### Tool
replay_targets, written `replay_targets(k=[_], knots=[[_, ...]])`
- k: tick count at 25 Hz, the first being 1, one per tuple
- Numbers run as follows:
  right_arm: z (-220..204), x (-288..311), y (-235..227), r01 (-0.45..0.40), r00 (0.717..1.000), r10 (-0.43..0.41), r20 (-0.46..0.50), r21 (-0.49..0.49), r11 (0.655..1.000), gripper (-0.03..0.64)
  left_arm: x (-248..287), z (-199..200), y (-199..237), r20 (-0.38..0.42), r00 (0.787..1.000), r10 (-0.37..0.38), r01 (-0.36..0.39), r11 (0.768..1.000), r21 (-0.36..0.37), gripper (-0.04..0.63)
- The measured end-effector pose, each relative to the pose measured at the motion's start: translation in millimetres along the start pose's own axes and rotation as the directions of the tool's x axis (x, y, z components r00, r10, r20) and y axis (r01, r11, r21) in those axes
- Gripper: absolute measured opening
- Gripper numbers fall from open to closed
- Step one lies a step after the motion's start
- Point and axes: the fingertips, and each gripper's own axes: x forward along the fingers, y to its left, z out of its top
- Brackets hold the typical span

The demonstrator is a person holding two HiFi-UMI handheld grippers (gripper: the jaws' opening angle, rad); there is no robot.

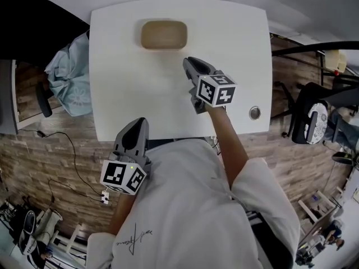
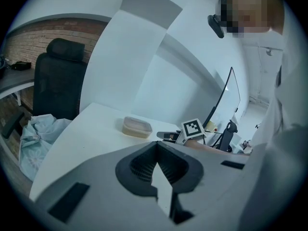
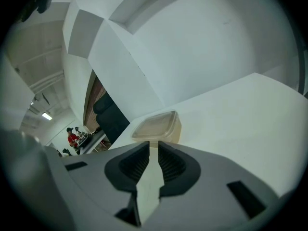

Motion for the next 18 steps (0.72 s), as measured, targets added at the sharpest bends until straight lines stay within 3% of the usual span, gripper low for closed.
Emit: replay_targets(k=[4,7,13,18], knots=[[4.0,7.0,-9.8,-0.010,1.000,0.009,0.022,0.064,0.998,0.069,3.9,-0.8,2.3,-0.010,1.000,-0.004,0.004,1.000,-0.007,0.006],[7.0,12.2,-15.4,-0.046,0.997,0.035,0.062,0.173,0.984,0.078,4.5,-1.7,2.9,-0.021,1.000,-0.007,0.006,1.000,-0.007,0.006],[2.5,19.9,-30.4,-0.074,0.996,0.049,0.079,0.350,0.934,0.078,5.6,-0.5,5.9,-0.030,1.000,0.002,-0.002,1.000,-0.012,0.006],[1.9,25.6,-33.9,-0.139,0.988,0.087,0.128,0.483,0.865,0.086,7.2,-0.8,9.4,-0.040,0.999,0.001,-0.001,1.000,-0.011,0.006]])
